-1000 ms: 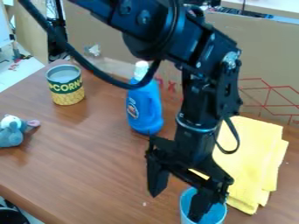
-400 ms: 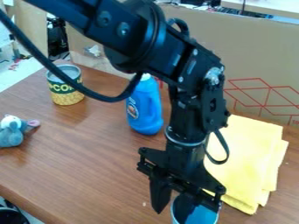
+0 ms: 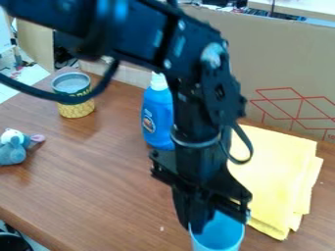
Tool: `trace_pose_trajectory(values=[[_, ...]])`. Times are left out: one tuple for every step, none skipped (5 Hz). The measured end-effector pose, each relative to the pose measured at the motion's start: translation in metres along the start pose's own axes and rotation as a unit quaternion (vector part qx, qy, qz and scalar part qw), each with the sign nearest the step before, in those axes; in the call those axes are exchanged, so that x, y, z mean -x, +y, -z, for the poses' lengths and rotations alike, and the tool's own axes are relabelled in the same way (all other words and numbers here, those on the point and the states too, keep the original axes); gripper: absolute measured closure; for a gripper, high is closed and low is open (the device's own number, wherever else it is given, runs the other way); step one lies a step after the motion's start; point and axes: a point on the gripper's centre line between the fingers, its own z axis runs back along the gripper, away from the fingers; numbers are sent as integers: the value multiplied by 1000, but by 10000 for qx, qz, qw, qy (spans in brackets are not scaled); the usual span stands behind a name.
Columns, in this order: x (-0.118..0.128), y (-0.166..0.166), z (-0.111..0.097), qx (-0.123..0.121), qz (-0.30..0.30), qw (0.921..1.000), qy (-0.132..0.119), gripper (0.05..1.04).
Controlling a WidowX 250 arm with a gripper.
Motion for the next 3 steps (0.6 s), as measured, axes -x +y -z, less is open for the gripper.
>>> trace_pose_trajectory(values=[[6,17,-20,-17,-324,9993,-195,1003],[14,47,-30,-301,-809,9963,-44,1003],[25,91,-32,-348,-1651,9853,277,1003]])
